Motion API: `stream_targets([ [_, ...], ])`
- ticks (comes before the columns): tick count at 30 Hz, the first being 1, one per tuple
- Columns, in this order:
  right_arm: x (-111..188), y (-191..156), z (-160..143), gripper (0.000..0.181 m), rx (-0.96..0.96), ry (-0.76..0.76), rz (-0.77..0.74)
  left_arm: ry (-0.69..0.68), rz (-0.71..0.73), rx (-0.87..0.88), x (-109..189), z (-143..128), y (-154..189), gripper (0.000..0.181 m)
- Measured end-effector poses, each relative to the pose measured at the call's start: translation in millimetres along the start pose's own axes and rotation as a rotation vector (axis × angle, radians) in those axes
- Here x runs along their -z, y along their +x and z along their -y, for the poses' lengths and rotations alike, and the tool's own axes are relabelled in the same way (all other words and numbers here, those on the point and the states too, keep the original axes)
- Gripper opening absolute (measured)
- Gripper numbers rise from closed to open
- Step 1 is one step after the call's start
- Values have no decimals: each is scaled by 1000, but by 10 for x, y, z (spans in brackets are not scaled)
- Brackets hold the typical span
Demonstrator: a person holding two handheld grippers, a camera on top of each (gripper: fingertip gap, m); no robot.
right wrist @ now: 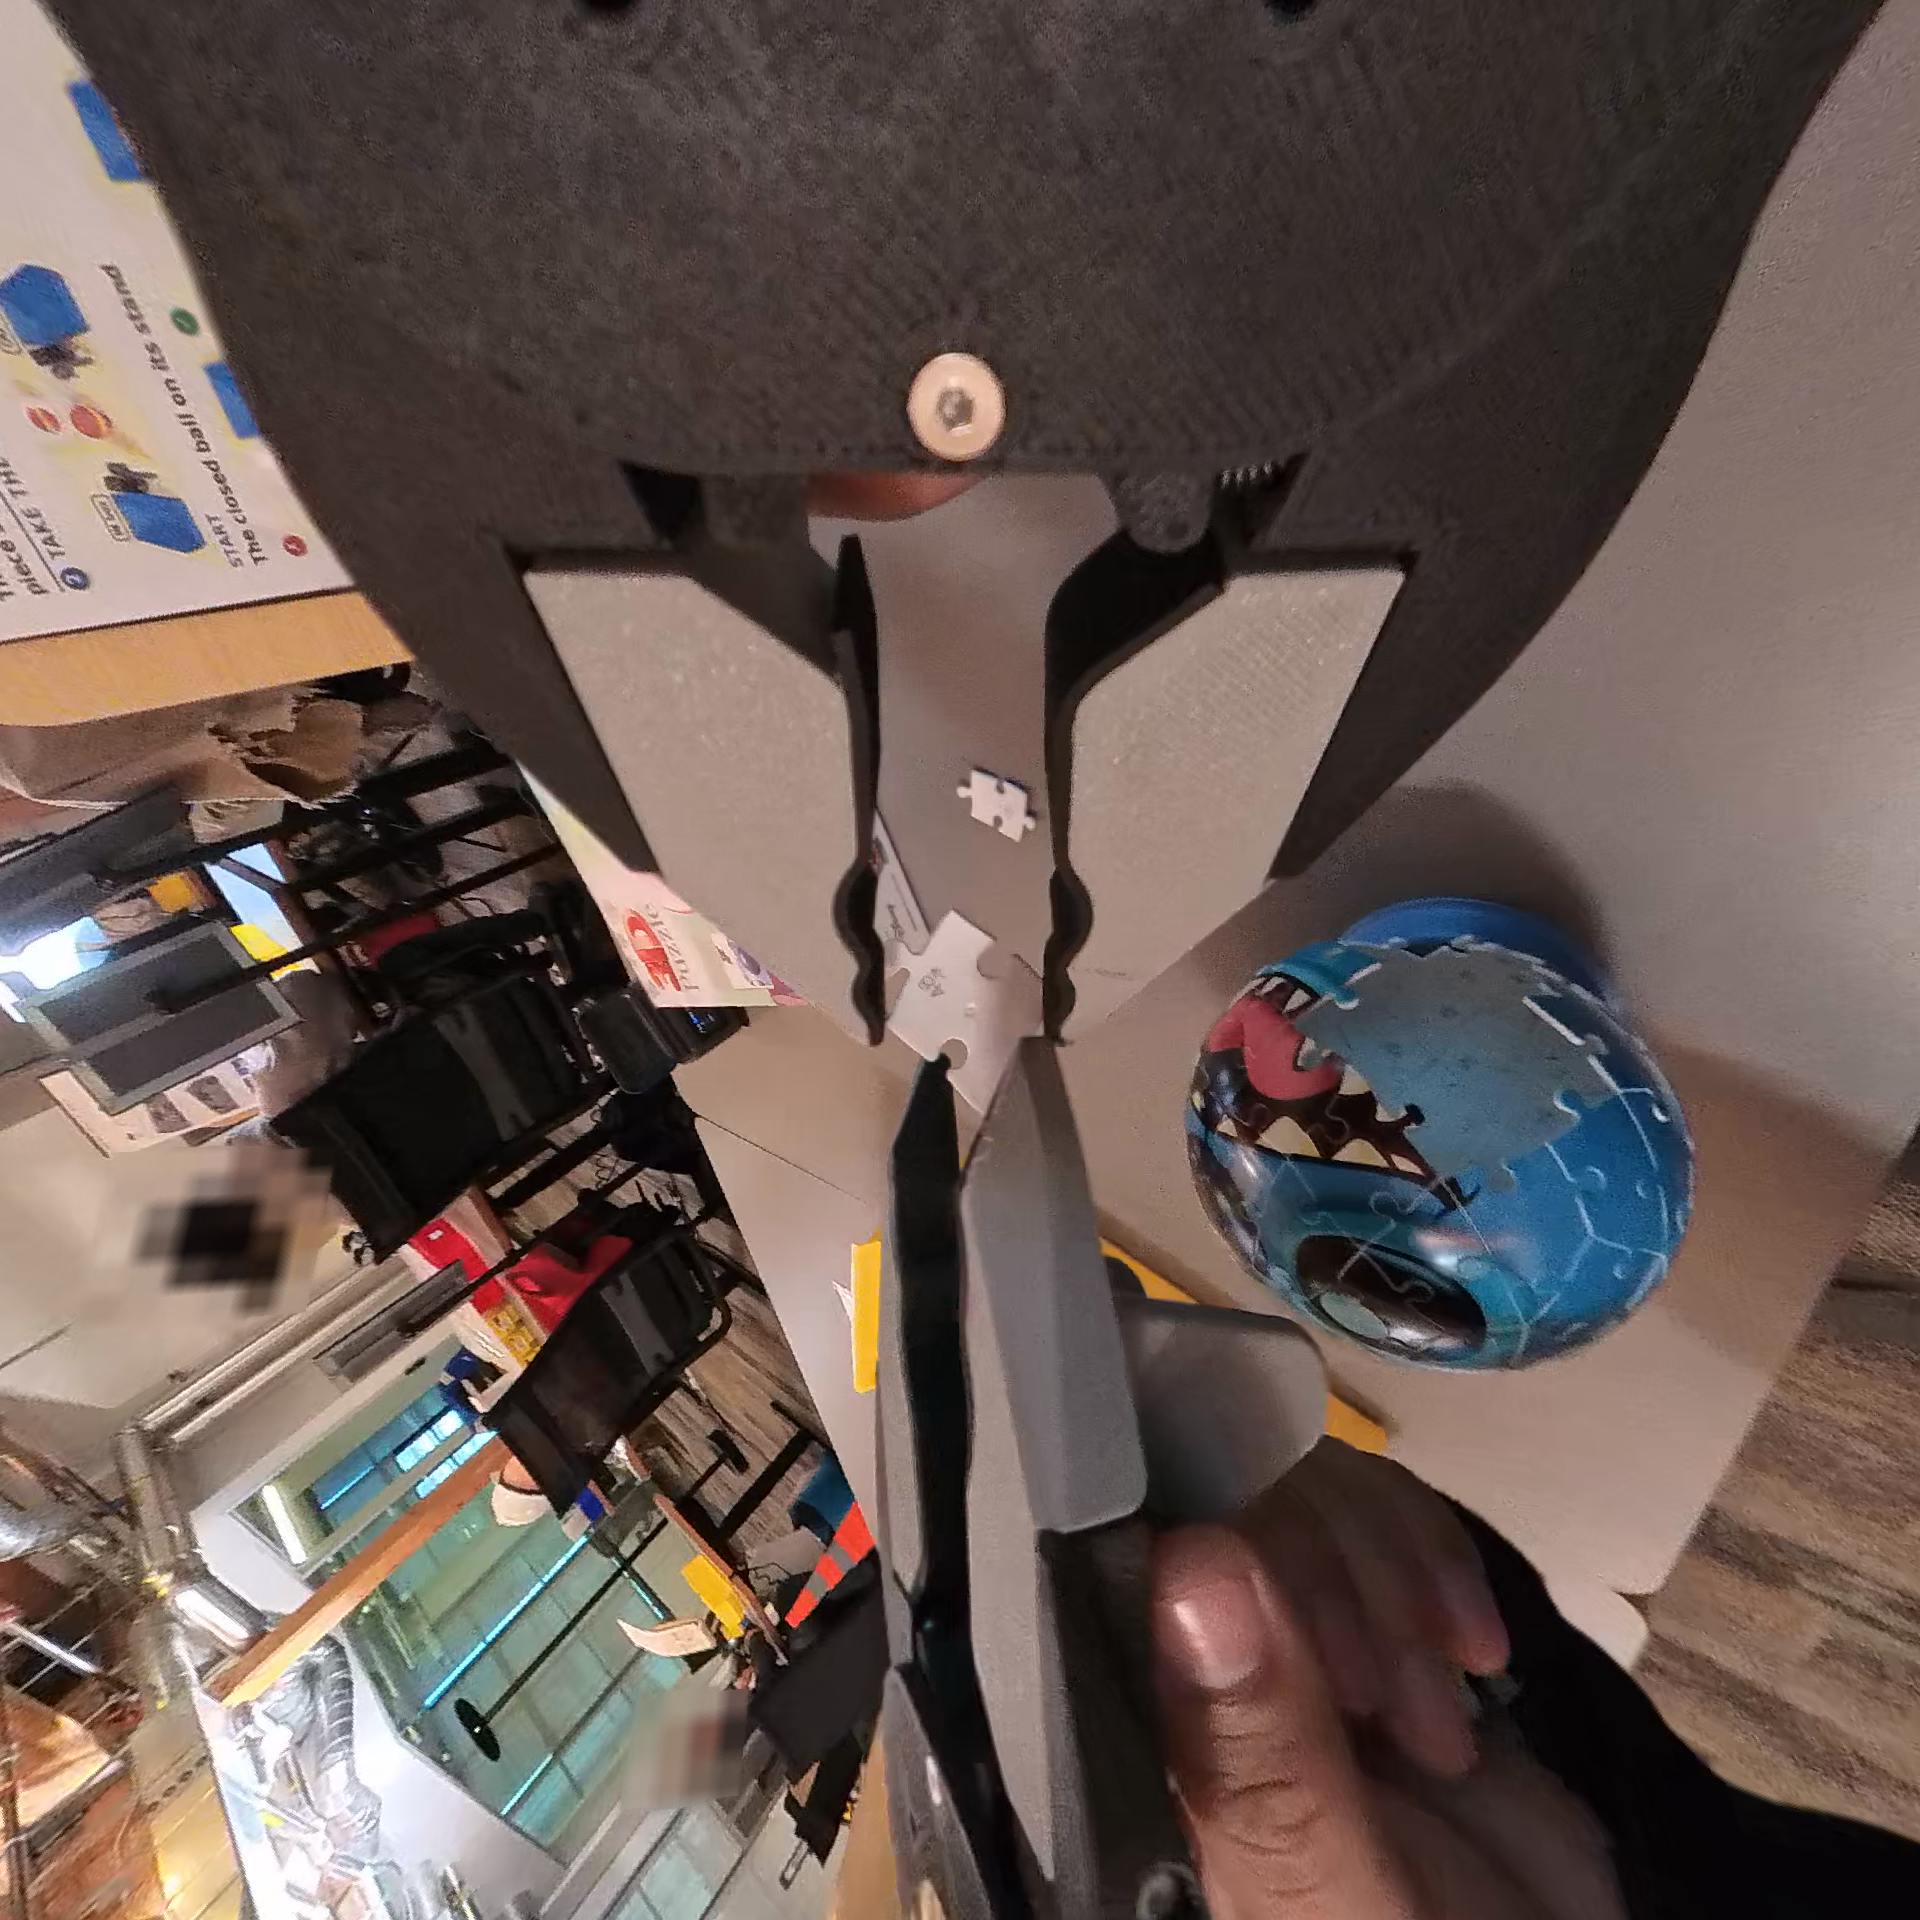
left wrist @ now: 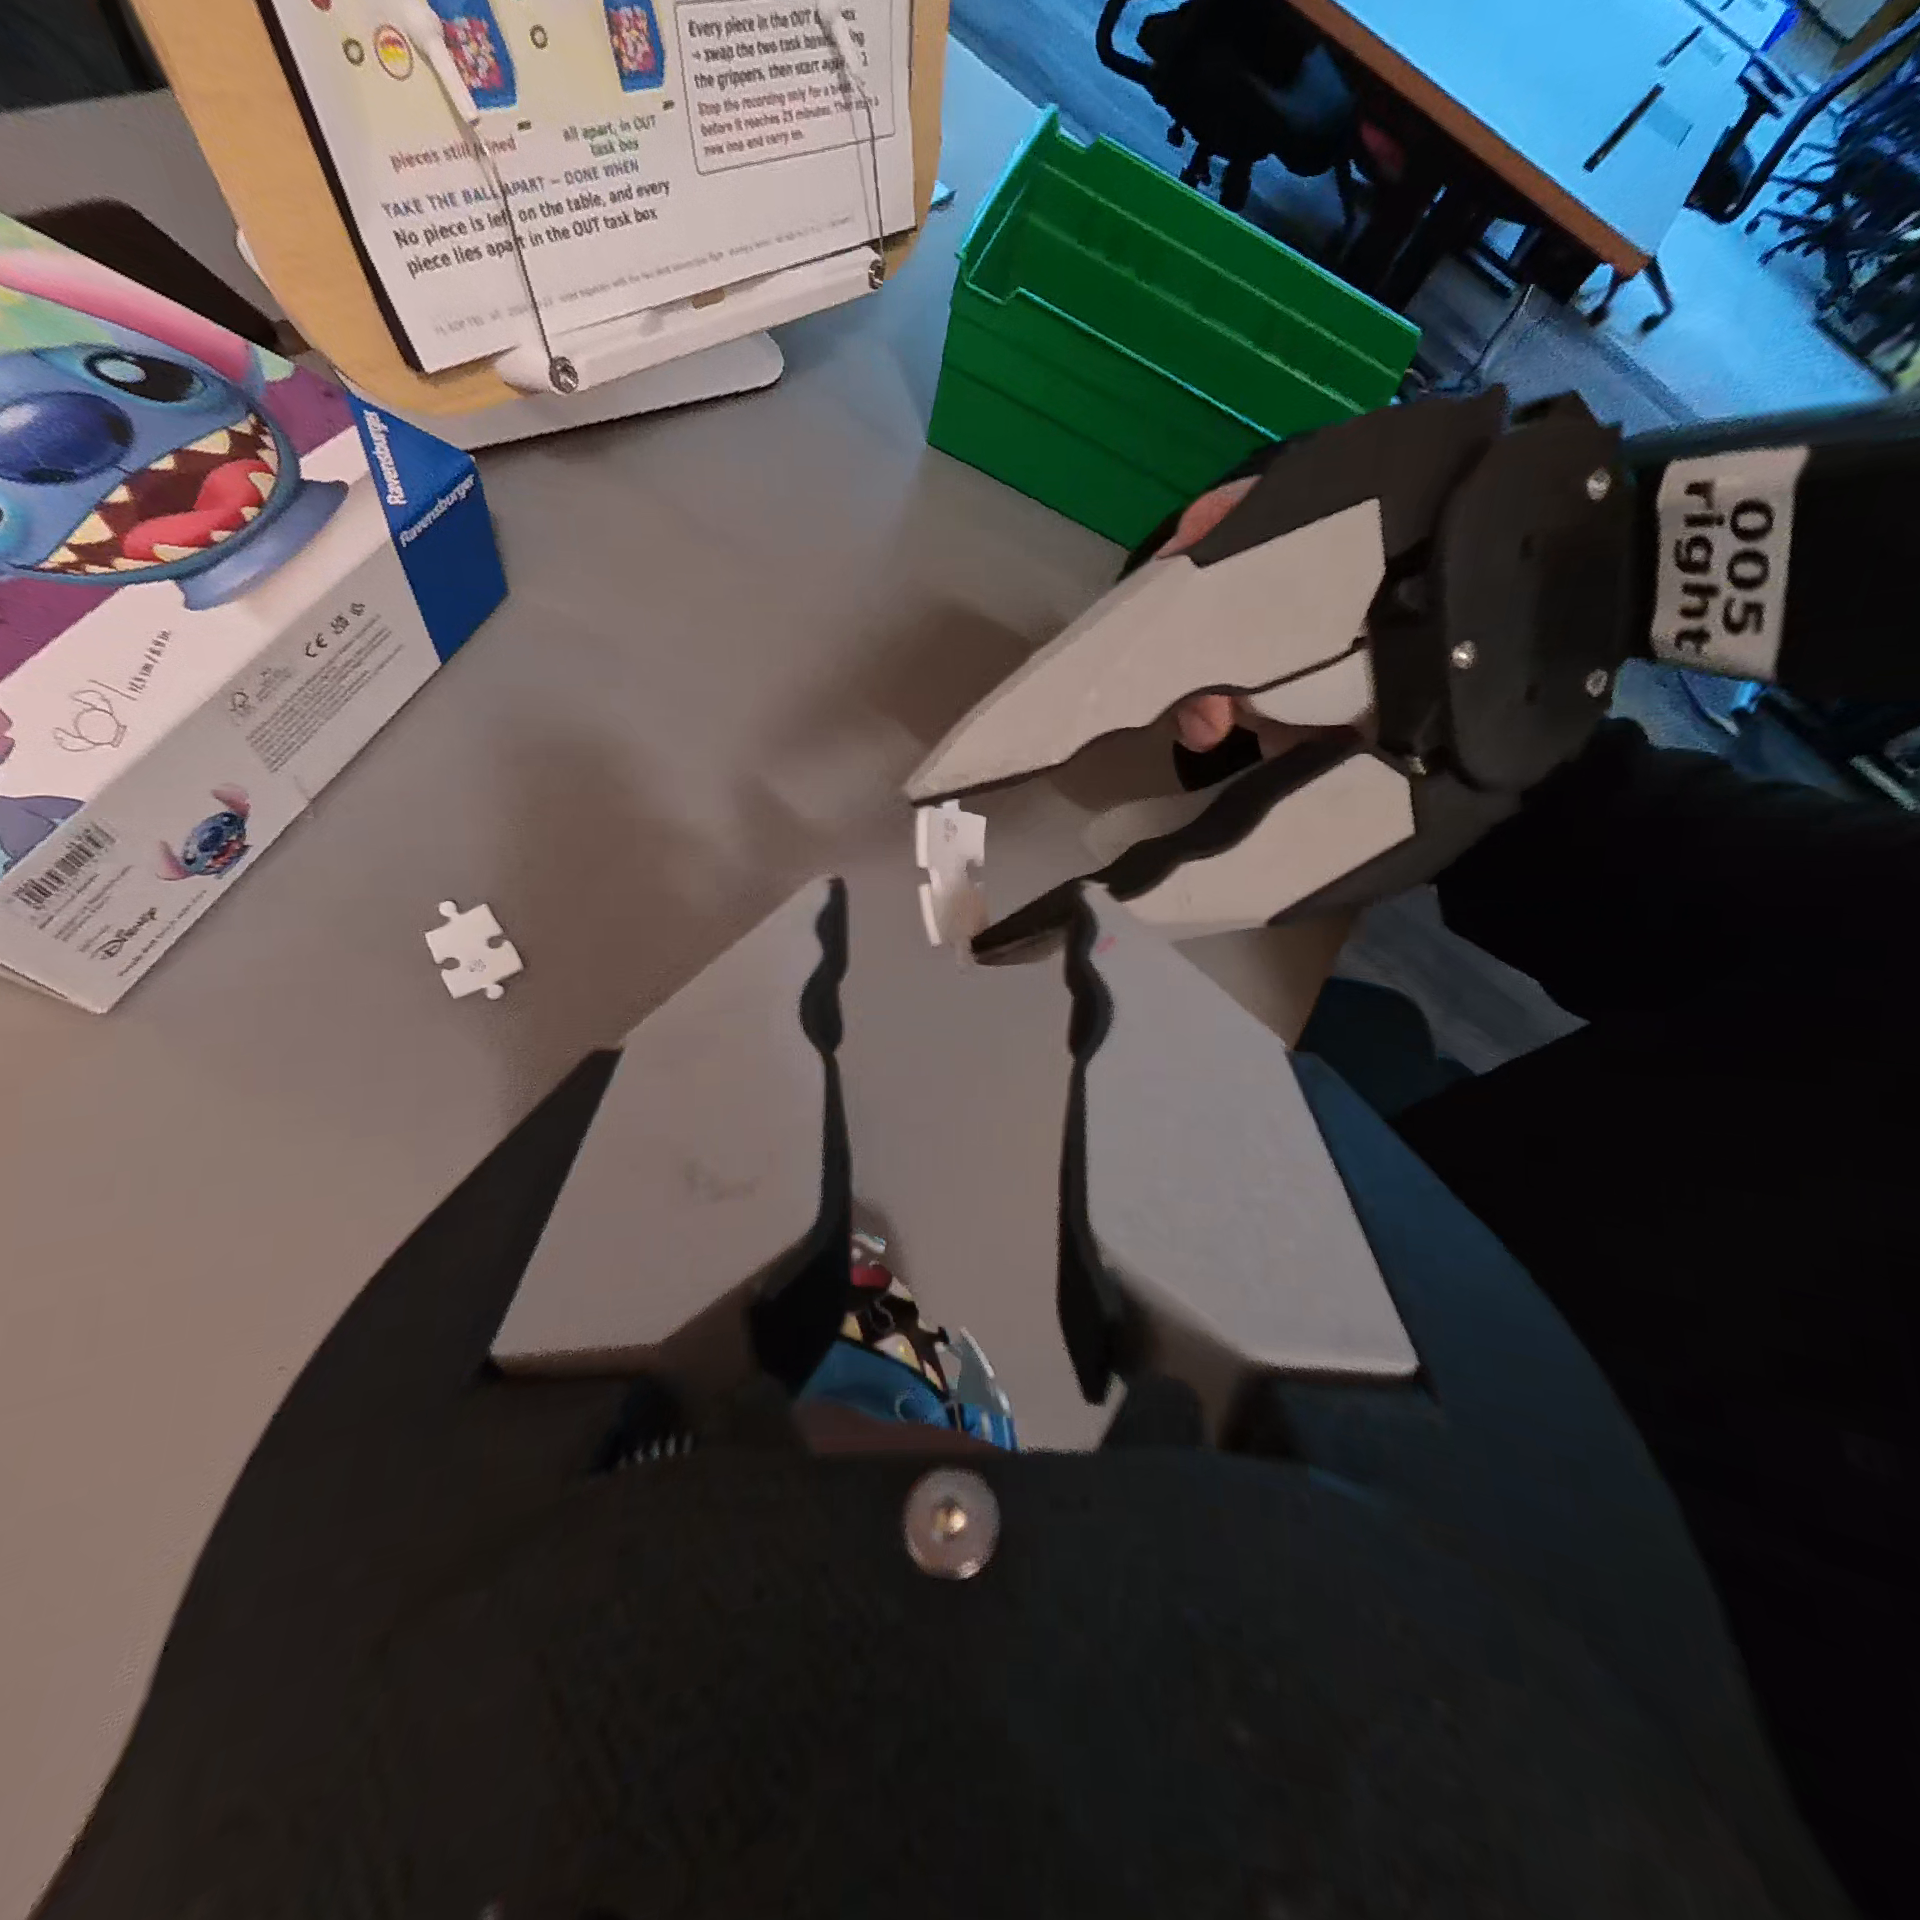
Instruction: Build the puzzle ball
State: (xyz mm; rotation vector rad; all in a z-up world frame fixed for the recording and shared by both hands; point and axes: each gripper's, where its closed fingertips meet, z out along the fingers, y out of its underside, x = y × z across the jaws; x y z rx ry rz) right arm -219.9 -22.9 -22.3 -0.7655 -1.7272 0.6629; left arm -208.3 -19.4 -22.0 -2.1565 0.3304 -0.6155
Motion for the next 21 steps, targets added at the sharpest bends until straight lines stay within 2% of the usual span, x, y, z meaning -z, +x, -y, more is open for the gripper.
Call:
stream_targets([
  [1, 3, -1, 1, 27, 1, 7, 1, 3, -6, 13, -11, 13, -30, 32],
  [6, 30, 80, -22, 27, 43, 7, -47, -25, -52, 52, -79, -12, -124, 23],
  [7, 32, 83, -26, 26, 44, 7, -46, -28, -63, 55, -93, -13, -125, 22],
  [9, 20, 70, -33, 12, 42, 13, -41, -15, -104, 59, -98, 26, -95, 0],
  [10, 11, 72, -38, 10, 44, 17, -47, -5, -106, 53, -97, 53, -105, 0],
  [13, -33, 29, -132, 23, 29, -13, -28, -25, -109, 35, -100, 53, -161, 0],
  [16, -45, -52, -589, 13, -19, -162, 56, -64, 4, -34, -62, 27, -373, 0],
  [19, 49, -340, -1054, 27, -108, -262, 172, -16, 47, -119, 189, 118, -316, 0],
  [21, 91, -567, -1256, 27, -152, -288, 217, 33, 101, -169, 407, 123, -279, 13],
])
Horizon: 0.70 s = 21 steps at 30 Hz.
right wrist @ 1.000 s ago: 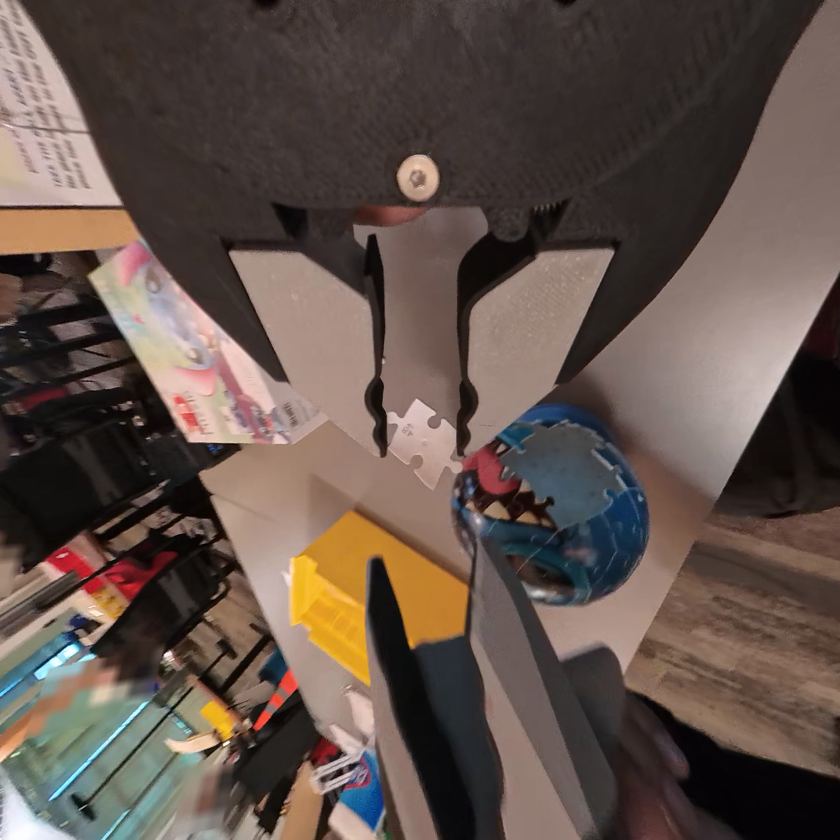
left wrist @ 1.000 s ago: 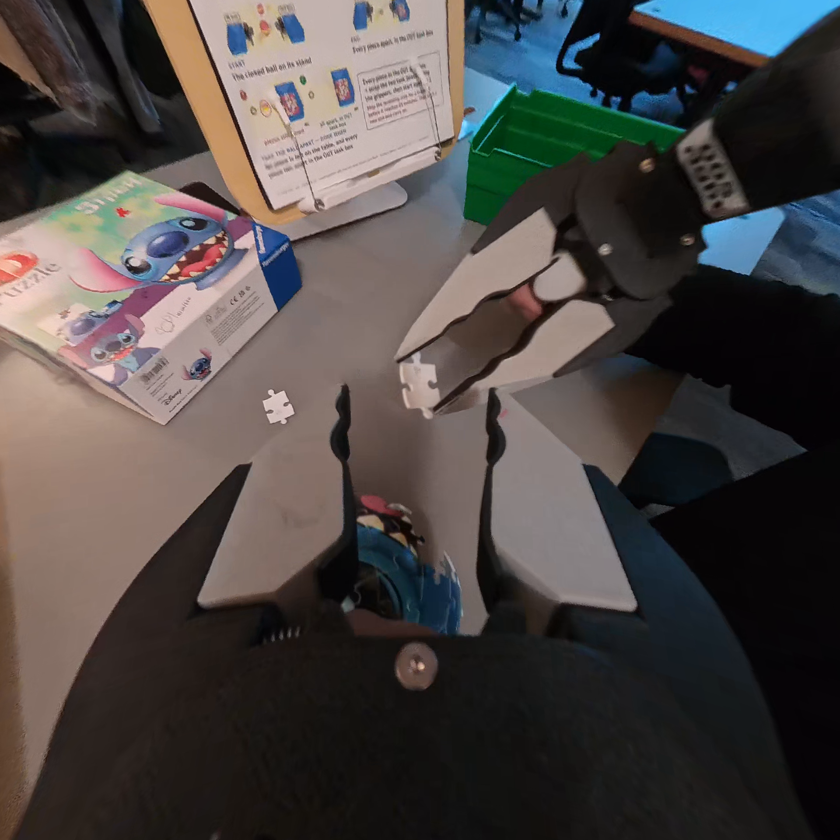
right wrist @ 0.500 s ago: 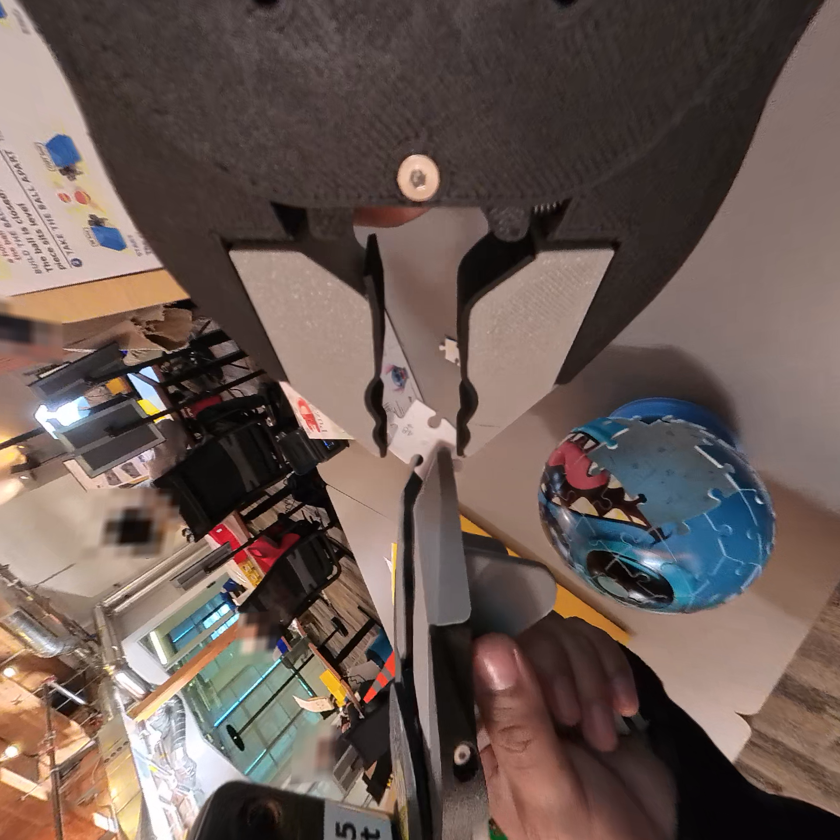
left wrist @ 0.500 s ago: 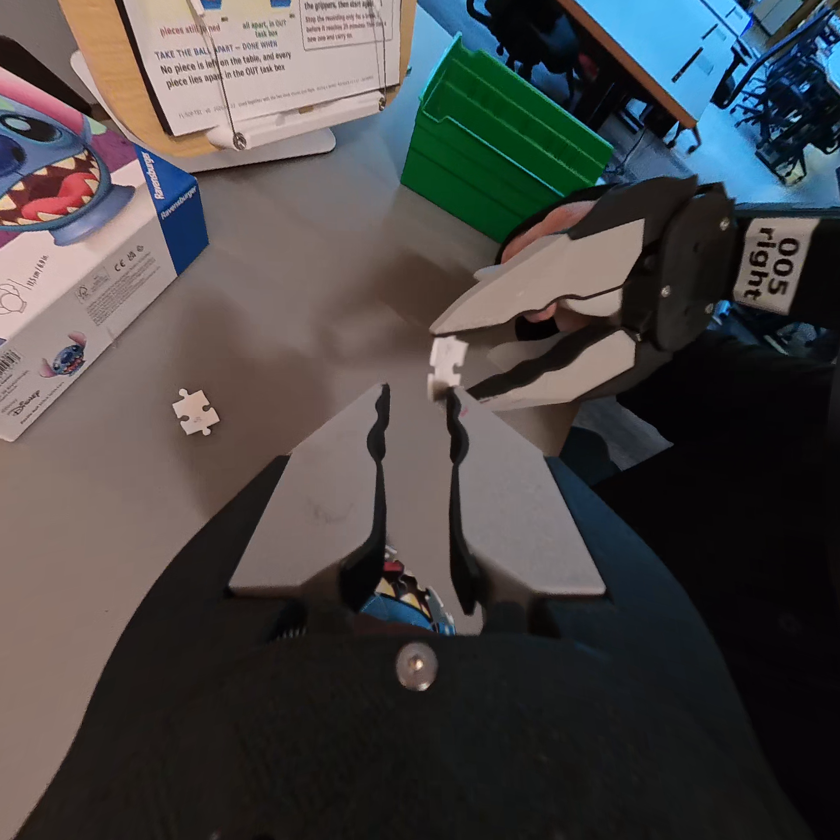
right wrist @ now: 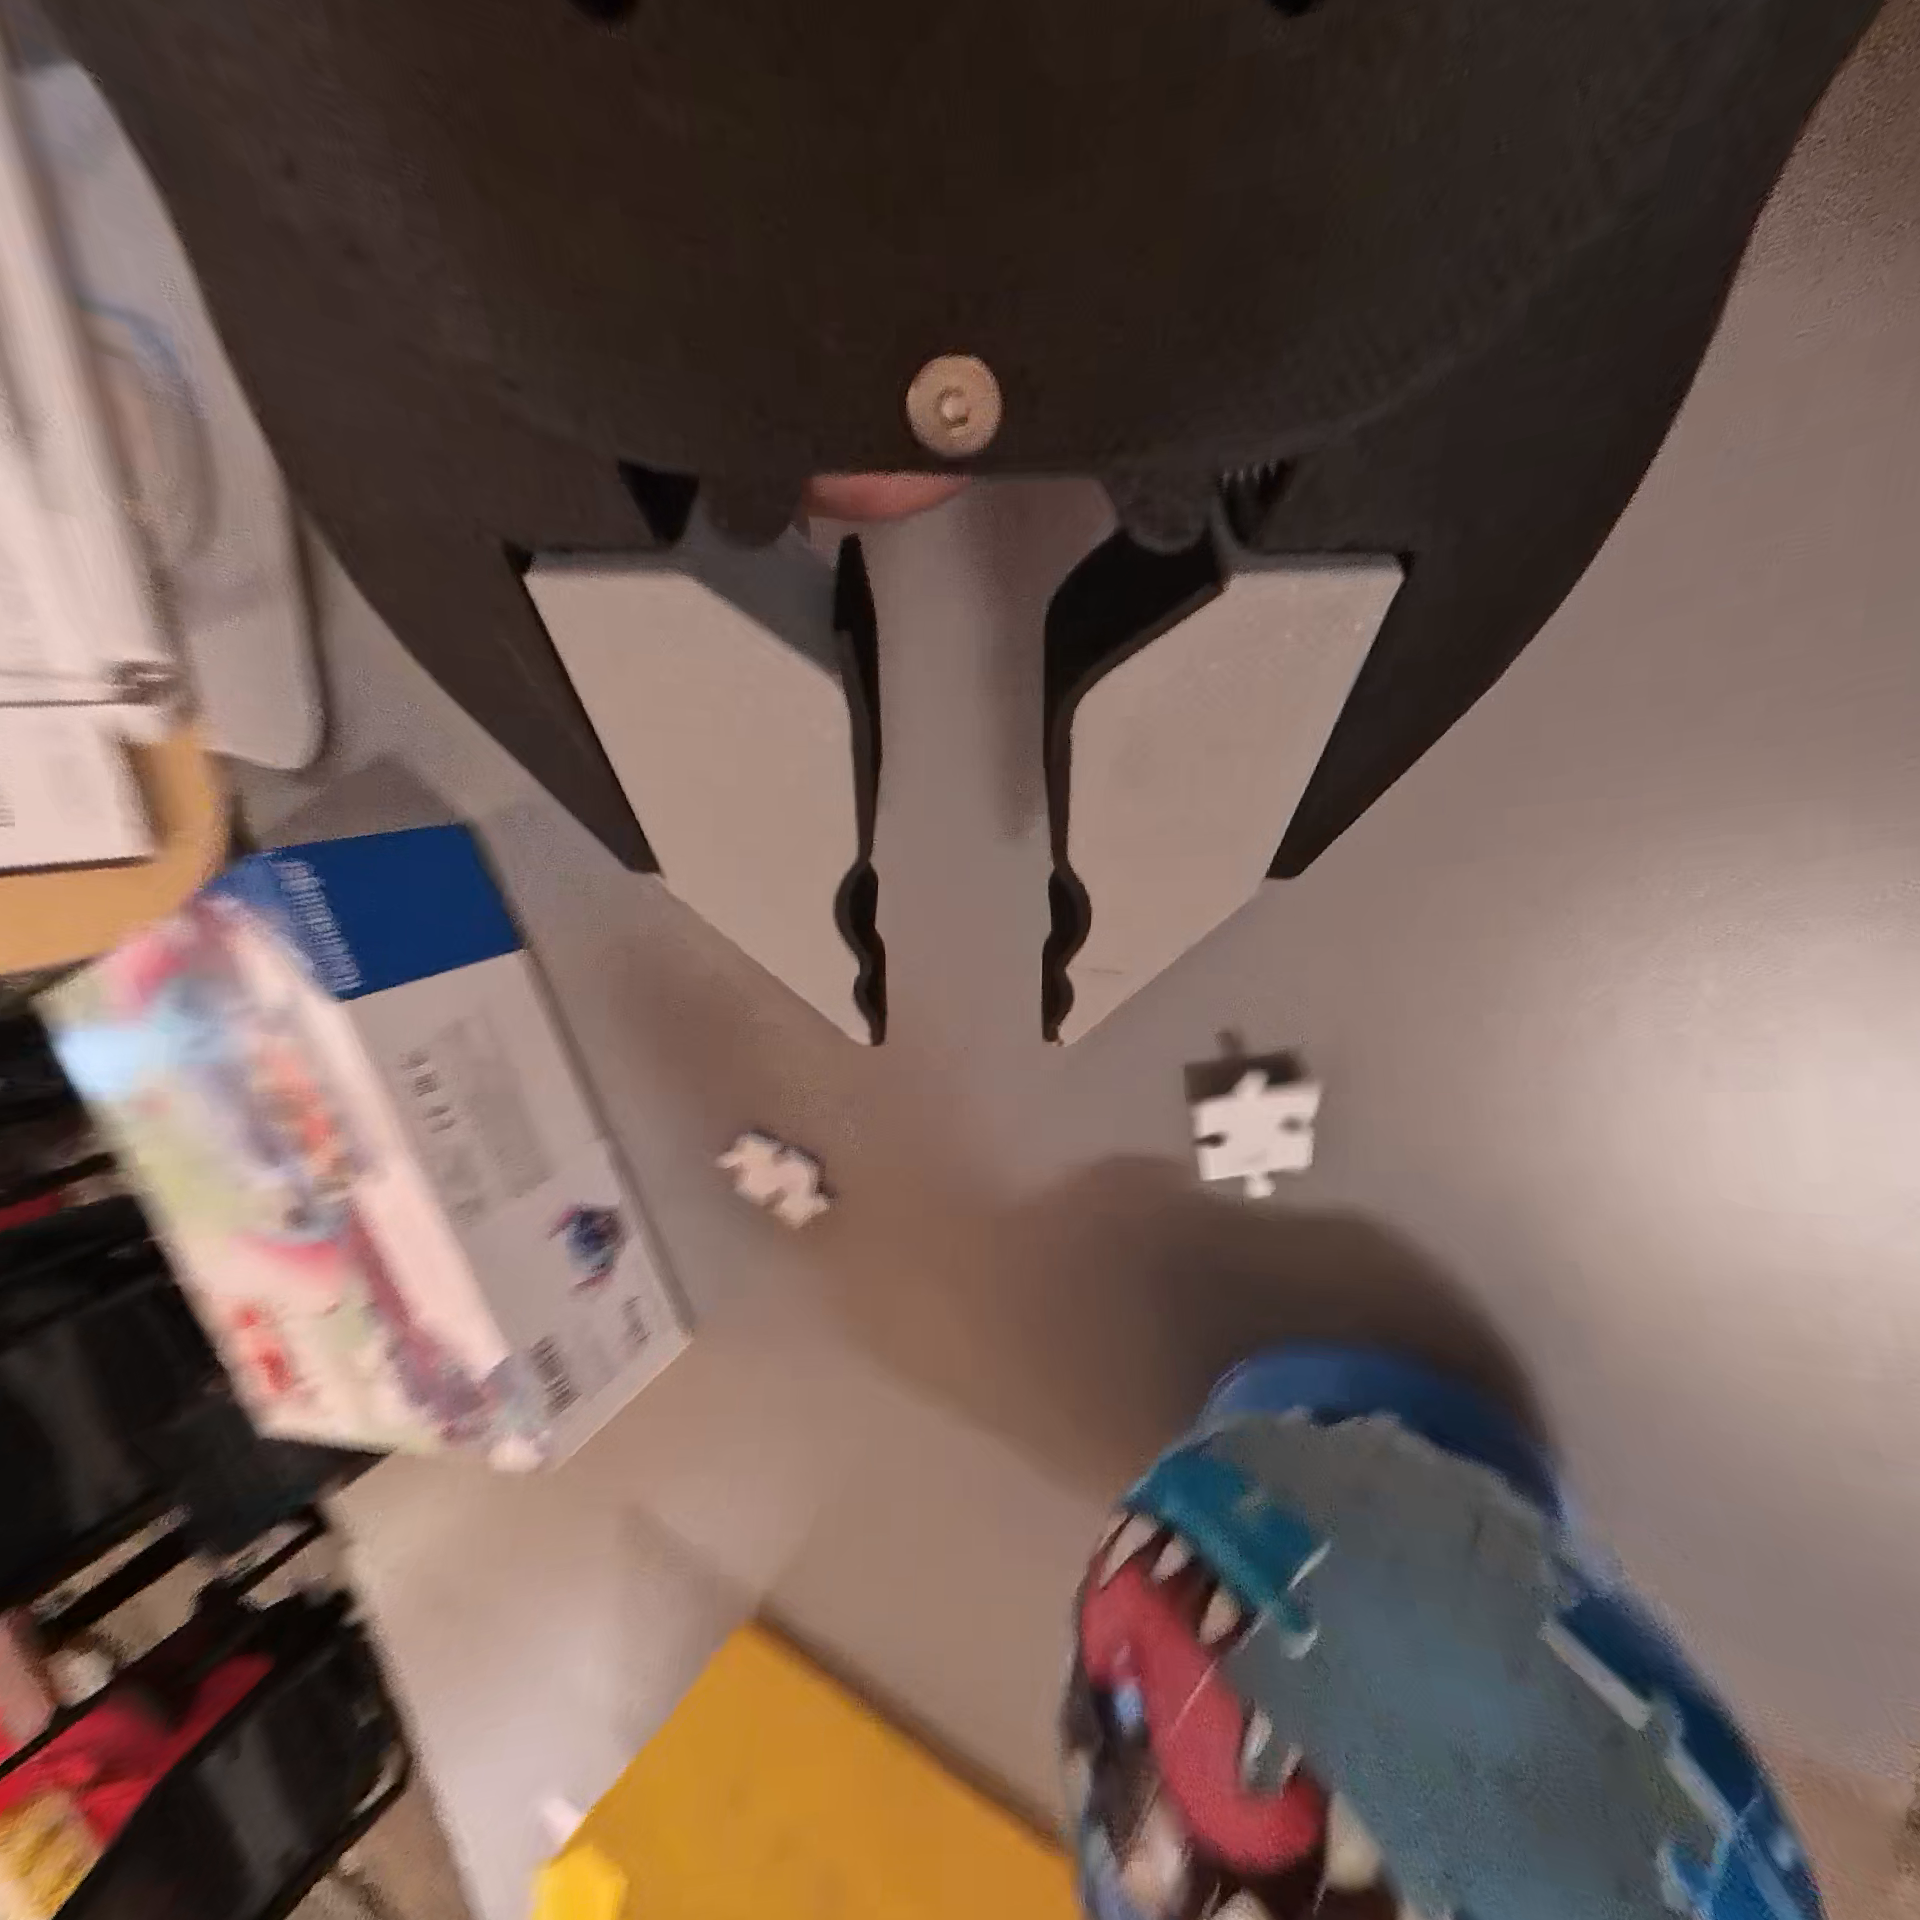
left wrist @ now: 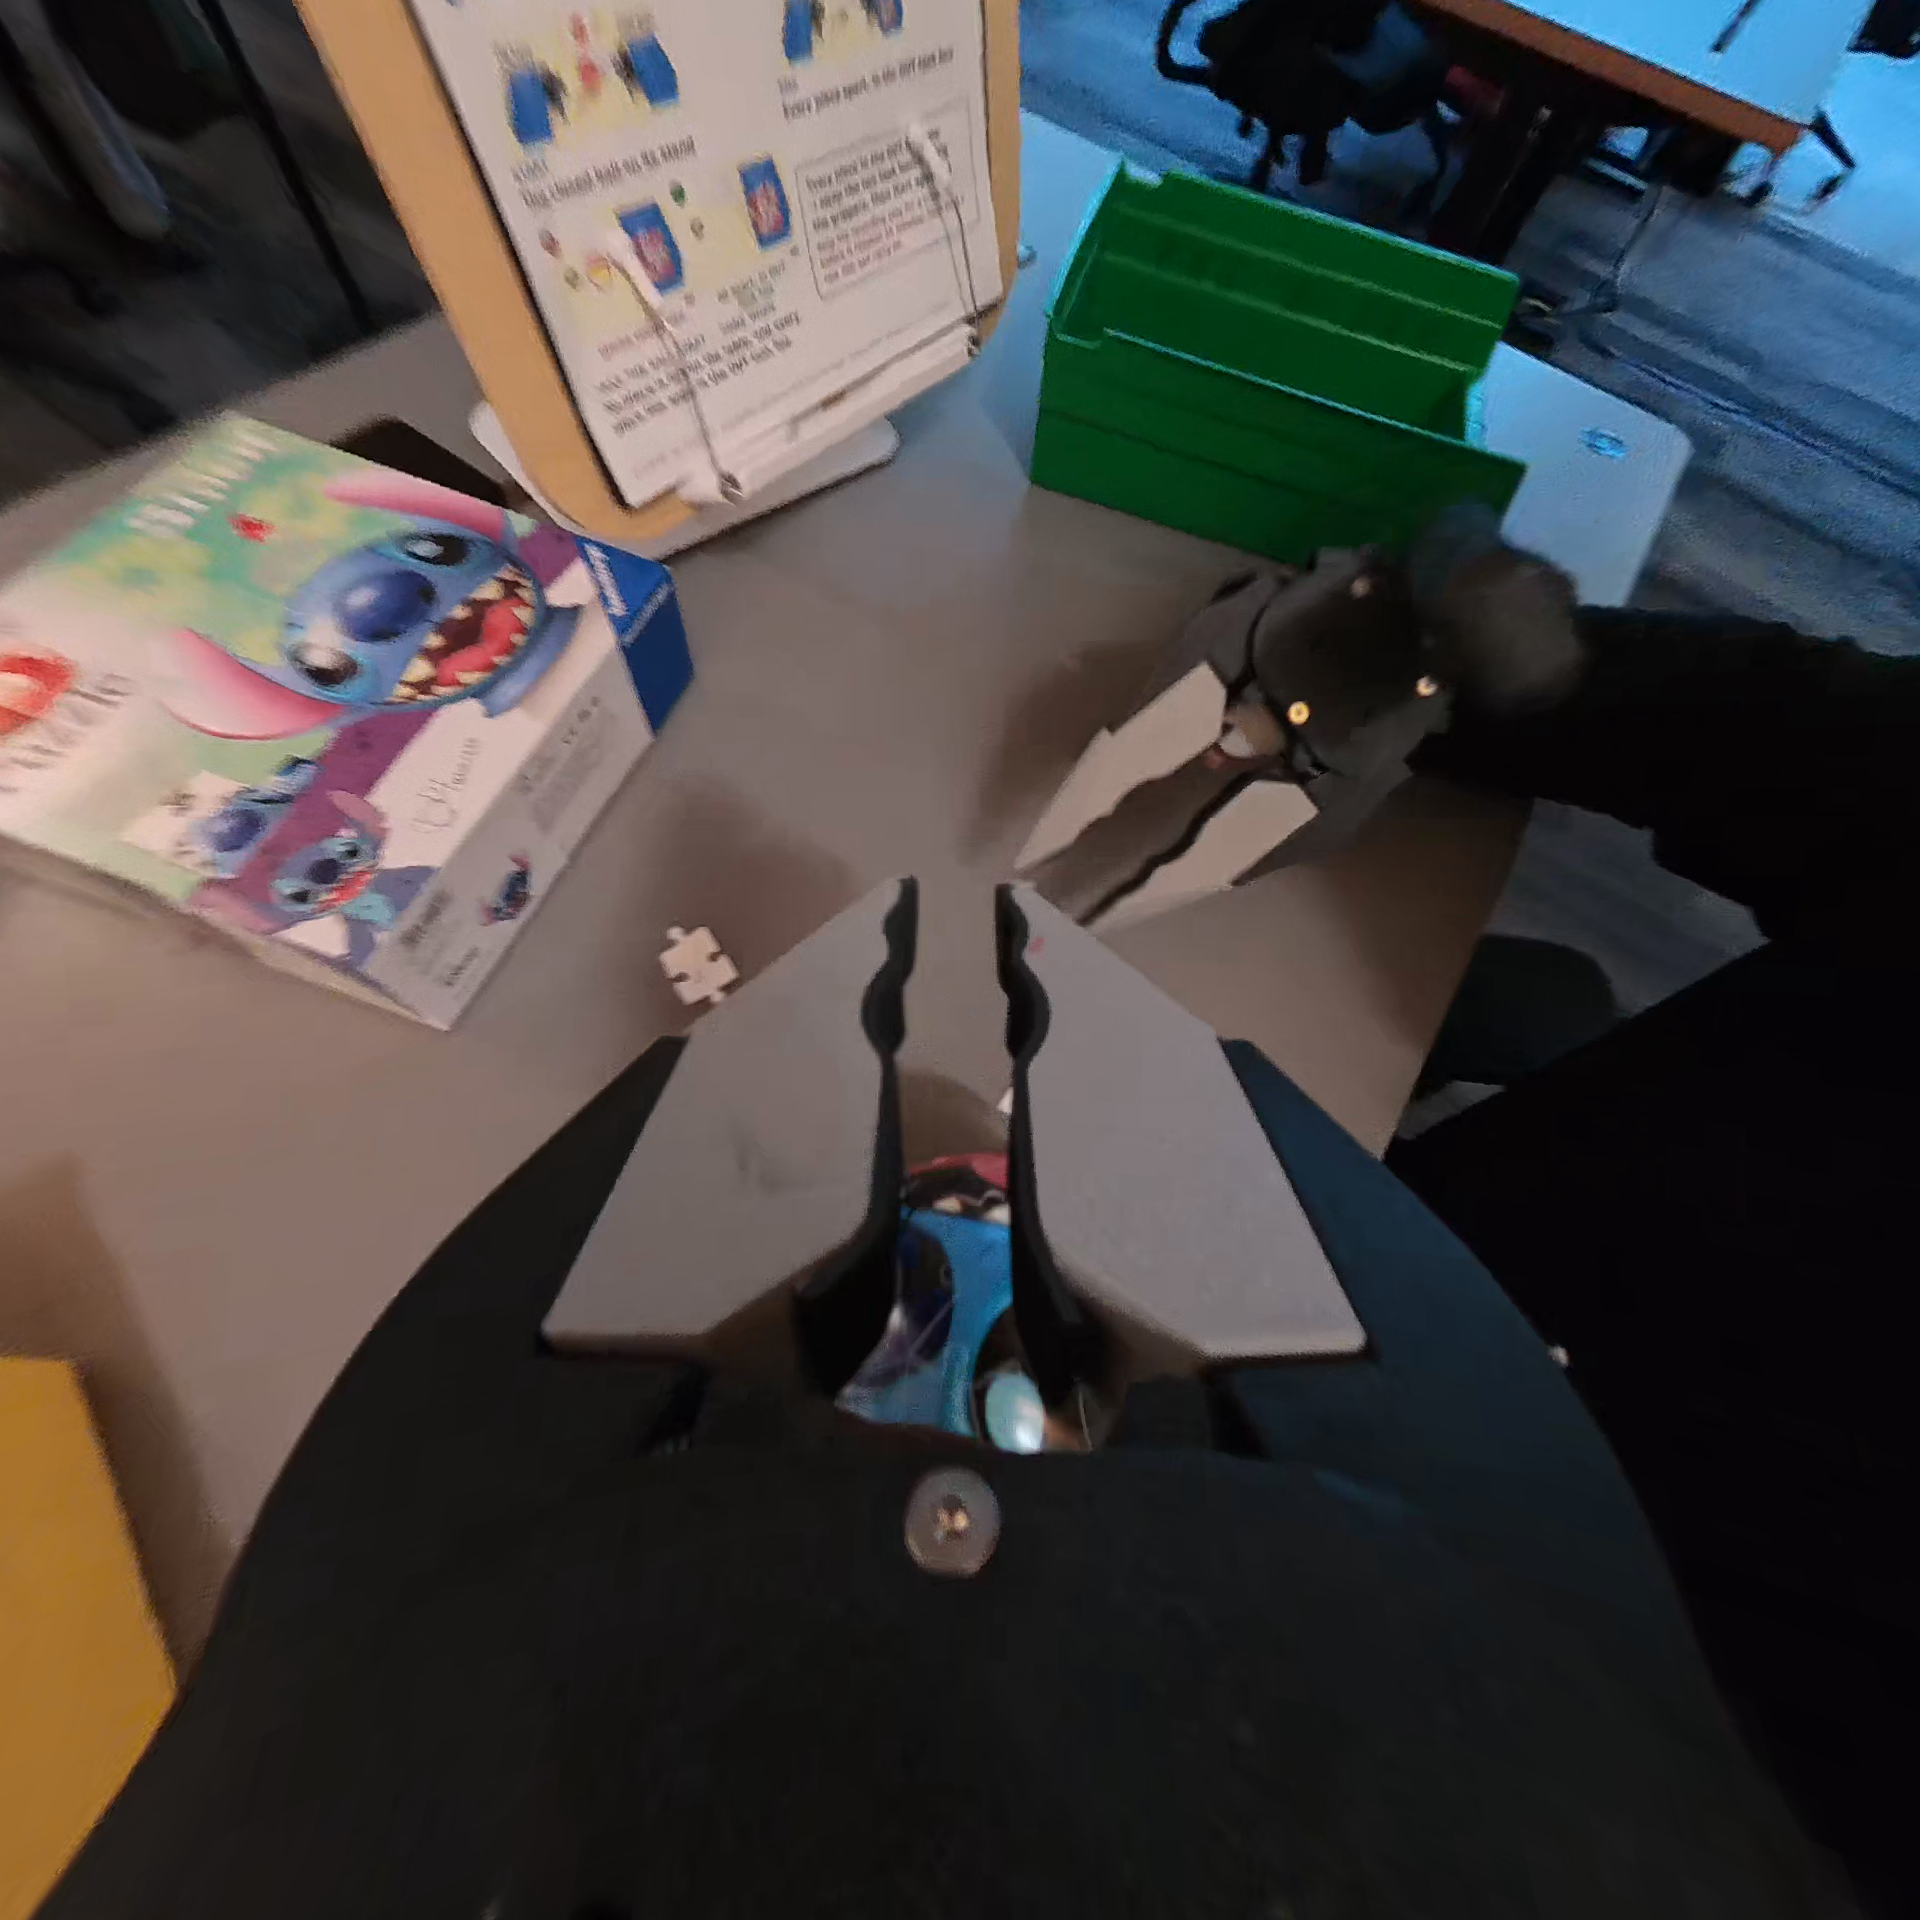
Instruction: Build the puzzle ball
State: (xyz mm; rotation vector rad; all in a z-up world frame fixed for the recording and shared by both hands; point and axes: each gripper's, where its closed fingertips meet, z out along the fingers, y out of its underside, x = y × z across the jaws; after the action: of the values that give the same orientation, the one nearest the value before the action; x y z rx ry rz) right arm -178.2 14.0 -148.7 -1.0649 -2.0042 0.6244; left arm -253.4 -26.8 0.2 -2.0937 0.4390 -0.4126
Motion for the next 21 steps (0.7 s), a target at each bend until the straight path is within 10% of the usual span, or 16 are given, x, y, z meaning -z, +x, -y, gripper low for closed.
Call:
stream_targets([
  [9, -442, -639, 20, 44, -189, -61, 301, 213, 134, 39, 752, -443, 169, 29],
  [21, -538, -726, 14, 17, -160, -110, 117, 306, 19, 167, 792, -1196, 574, 31],
])
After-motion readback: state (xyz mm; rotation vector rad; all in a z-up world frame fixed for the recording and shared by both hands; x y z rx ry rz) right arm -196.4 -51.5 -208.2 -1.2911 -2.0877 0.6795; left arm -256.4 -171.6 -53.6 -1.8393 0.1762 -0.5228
